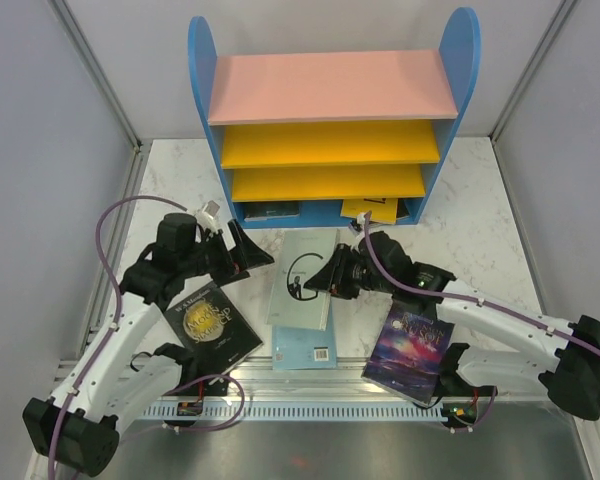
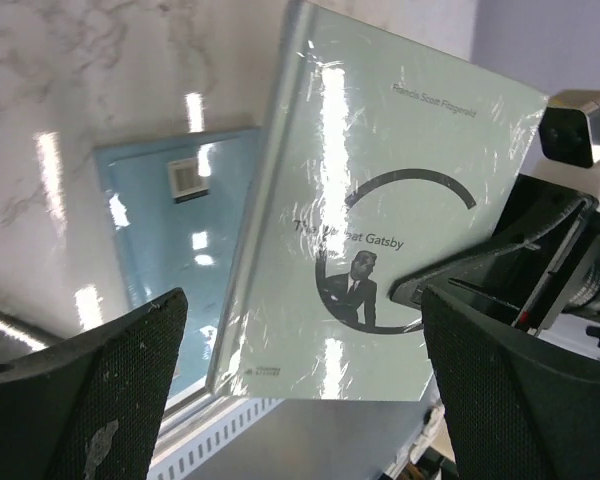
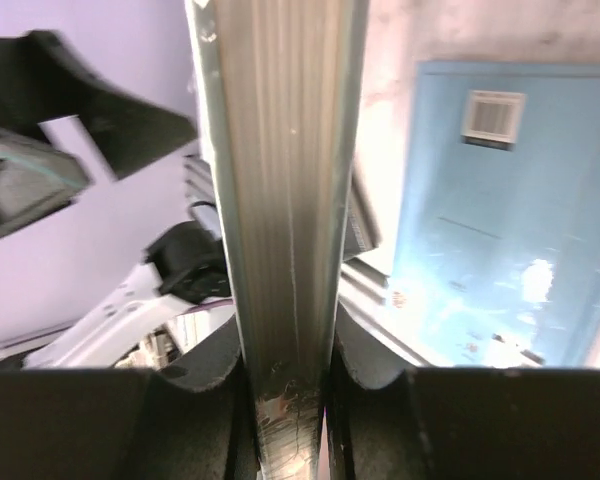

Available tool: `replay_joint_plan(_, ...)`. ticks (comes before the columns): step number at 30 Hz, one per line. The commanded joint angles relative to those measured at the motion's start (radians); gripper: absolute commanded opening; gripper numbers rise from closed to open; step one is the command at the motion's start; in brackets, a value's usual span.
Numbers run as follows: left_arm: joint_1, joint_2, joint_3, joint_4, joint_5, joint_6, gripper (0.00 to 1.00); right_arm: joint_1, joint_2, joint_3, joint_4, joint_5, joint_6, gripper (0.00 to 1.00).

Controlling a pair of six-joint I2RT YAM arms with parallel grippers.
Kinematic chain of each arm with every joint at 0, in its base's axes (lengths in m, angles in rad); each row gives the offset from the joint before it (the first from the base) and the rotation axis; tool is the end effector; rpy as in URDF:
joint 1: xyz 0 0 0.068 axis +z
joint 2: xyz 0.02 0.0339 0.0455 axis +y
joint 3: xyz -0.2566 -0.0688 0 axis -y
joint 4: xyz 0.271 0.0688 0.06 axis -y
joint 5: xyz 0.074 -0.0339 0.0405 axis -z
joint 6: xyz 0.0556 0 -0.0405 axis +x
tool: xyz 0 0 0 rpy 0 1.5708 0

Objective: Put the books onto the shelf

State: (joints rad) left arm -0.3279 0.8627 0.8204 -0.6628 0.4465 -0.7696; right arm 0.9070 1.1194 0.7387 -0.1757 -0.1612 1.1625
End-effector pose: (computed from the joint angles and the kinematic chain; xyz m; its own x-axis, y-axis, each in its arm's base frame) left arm 0.2014 -0.0939 0.2764 -0.8594 -0.3706 -0.3522 0.0053 0.6824 -0.7309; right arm 0.1725 0.2350 0.2313 -0.9198 0.2944 -0.2594 -0.0434 0.5806 0.8130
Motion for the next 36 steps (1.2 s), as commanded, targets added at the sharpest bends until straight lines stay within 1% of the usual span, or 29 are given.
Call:
replay_joint_plan(1,-0.003,-0.017,-0.039,0.263,0.17,-0.071,1.0,-0.01,-0.049,0.138,0.079,-0.096,0.012,0.0)
replay_joint_plan(4,-0.002,-0.013,-0.061,0.351,0.216,-0.108,1.0,-0.011,-0.067,0.175,0.148,-0.144,0.029,0.0)
replay_joint_plan(5,-0.002,-0.013,-0.069,0.371,0.228,-0.115,1.0,-0.013,-0.082,0.182,0.194,-0.153,0.034,0.0)
replay_joint_plan(6,-0.003,-0.022,-0.09,0.405,0.263,-0.144,1.0,-0.016,-0.089,0.182,0.215,-0.17,0.045,0.0)
replay_joint_plan(8,-0.003,-0.042,-0.13,0.567,0.317,-0.203,1.0,-0.023,-0.104,0.171,0.272,-0.189,0.06,0.0)
replay_joint_plan(9,-0.002,-0.06,-0.179,0.631,0.368,-0.28,1.0,-0.023,-0.108,0.154,0.287,-0.195,0.08,0.0)
replay_joint_plan(10,-0.002,-0.067,-0.206,0.793,0.392,-0.327,1.0,-0.022,-0.115,0.142,0.33,-0.207,0.089,0.0)
replay_joint_plan(12,-0.002,-0.074,-0.272,0.915,0.441,-0.442,1.0,-0.025,-0.13,0.108,0.372,-0.209,0.124,0.0)
replay_joint_plan(13,-0.002,-0.074,-0.283,0.961,0.452,-0.463,0.99,-0.026,-0.138,0.097,0.413,-0.21,0.138,0.0)
replay_joint_plan(14,-0.002,-0.074,-0.291,1.001,0.46,-0.479,0.97,-0.029,-0.147,0.087,0.432,-0.21,0.147,0.0)
replay_joint_plan(15,-0.003,-0.074,-0.293,1.008,0.469,-0.487,0.92,-0.033,-0.148,0.071,0.449,-0.212,0.158,0.0)
replay_joint_plan(17,-0.002,-0.083,-0.299,1.026,0.474,-0.494,0.88,-0.037,-0.155,0.061,0.493,-0.215,0.181,0.0)
replay_joint_plan(18,-0.002,-0.085,-0.303,1.039,0.477,-0.51,0.83,-0.039,-0.155,0.054,0.501,-0.215,0.187,0.0)
replay_joint_plan(20,-0.002,-0.091,-0.32,1.075,0.48,-0.534,0.79,-0.039,-0.153,0.051,0.516,-0.218,0.193,0.0)
replay_joint_plan(21,-0.002,-0.093,-0.328,1.116,0.485,-0.563,0.72,-0.04,-0.152,0.045,0.524,-0.221,0.197,0.0)
replay_joint_plan(22,-0.002,-0.096,-0.331,1.131,0.485,-0.574,0.69,-0.04,-0.151,0.044,0.524,-0.221,0.198,0.0)
replay_joint_plan(23,-0.002,-0.096,-0.334,1.137,0.486,-0.579,0.64,-0.04,-0.151,0.042,0.527,-0.221,0.198,0.0)
replay_joint_plan(24,-0.002,-0.097,-0.334,1.14,0.485,-0.583,0.57,-0.04,-0.153,0.038,0.527,-0.219,0.201,0.0)
replay_joint_plan(25,-0.002,-0.097,-0.334,1.14,0.485,-0.585,0.4,-0.04,-0.156,0.033,0.527,-0.216,0.2,0.0)
replay_joint_plan(27,-0.002,-0.09,-0.33,1.14,0.489,-0.588,0.18,-0.042,-0.162,0.022,0.532,-0.202,0.203,0.0)
replay_joint_plan(29,-0.002,-0.082,-0.323,1.141,0.5,-0.588,0.04,-0.042,-0.165,0.018,0.532,-0.193,0.201,0.0)
replay_joint_plan(30,-0.003,-0.083,-0.322,1.141,0.5,-0.588,0.02,-0.04,-0.164,0.016,0.527,-0.186,0.201,0.0)
replay_joint_plan(31,-0.002,-0.085,-0.319,1.141,0.497,-0.588,0.02,-0.042,-0.164,0.019,0.5,-0.179,0.198,0.06)
replay_joint_plan(32,-0.003,-0.086,-0.314,1.137,0.486,-0.591,0.02,-0.042,-0.164,0.021,0.481,-0.173,0.192,0.21)
replay_joint_plan(33,-0.002,-0.093,-0.307,1.125,0.457,-0.589,0.02,-0.042,-0.165,0.024,0.461,-0.167,0.181,0.43)
replay_joint_plan(34,-0.002,-0.093,-0.294,1.103,0.442,-0.583,0.02,-0.042,-0.17,0.024,0.429,-0.161,0.181,0.76)
replay_joint_plan(36,-0.002,-0.09,-0.236,1.031,0.378,-0.561,0.02,-0.04,-0.181,0.004,0.409,-0.161,0.189,0.92)
